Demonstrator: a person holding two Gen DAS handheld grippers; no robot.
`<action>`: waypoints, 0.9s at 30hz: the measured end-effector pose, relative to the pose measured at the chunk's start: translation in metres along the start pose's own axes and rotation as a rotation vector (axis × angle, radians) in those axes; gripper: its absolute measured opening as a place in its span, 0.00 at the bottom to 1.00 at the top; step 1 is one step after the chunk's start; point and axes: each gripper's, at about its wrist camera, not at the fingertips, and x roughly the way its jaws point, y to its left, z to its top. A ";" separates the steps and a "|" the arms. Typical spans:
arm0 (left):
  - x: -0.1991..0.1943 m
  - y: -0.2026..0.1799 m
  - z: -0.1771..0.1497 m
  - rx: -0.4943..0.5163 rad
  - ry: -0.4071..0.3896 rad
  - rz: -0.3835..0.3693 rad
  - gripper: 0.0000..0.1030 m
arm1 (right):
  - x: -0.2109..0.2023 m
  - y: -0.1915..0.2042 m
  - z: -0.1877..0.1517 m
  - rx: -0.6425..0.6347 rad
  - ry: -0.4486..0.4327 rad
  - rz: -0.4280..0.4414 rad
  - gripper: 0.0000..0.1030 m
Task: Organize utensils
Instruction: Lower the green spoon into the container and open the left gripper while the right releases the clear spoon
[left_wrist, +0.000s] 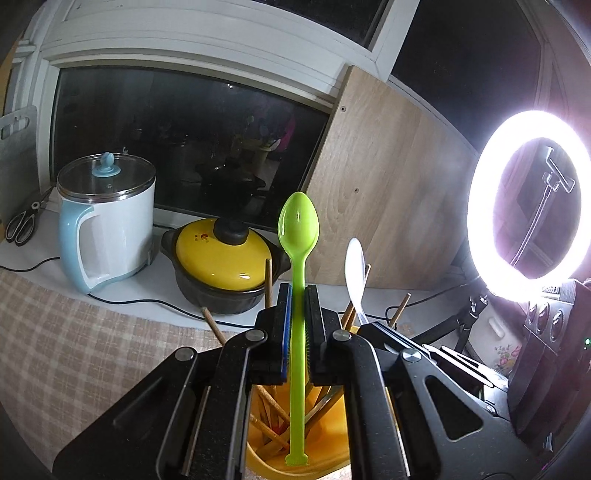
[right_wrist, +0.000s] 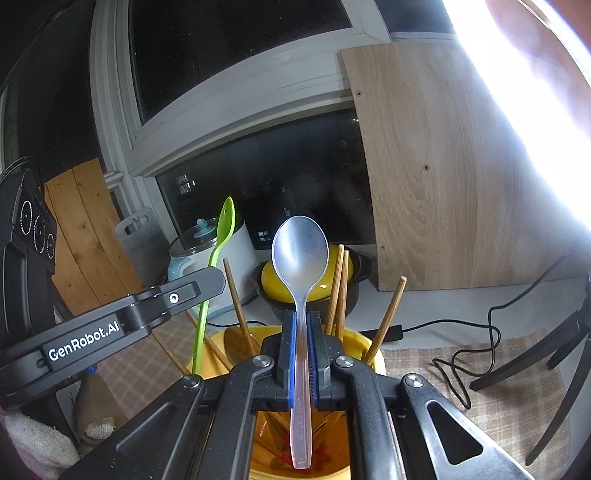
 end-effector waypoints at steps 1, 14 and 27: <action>0.000 0.000 -0.001 -0.001 0.003 -0.002 0.04 | -0.001 0.000 -0.002 -0.004 -0.003 0.002 0.03; -0.020 -0.005 -0.010 0.013 0.025 -0.025 0.04 | -0.022 -0.001 -0.007 0.000 -0.004 0.032 0.03; -0.029 -0.008 -0.036 0.042 0.101 -0.026 0.04 | -0.041 -0.004 -0.029 0.025 0.023 0.046 0.06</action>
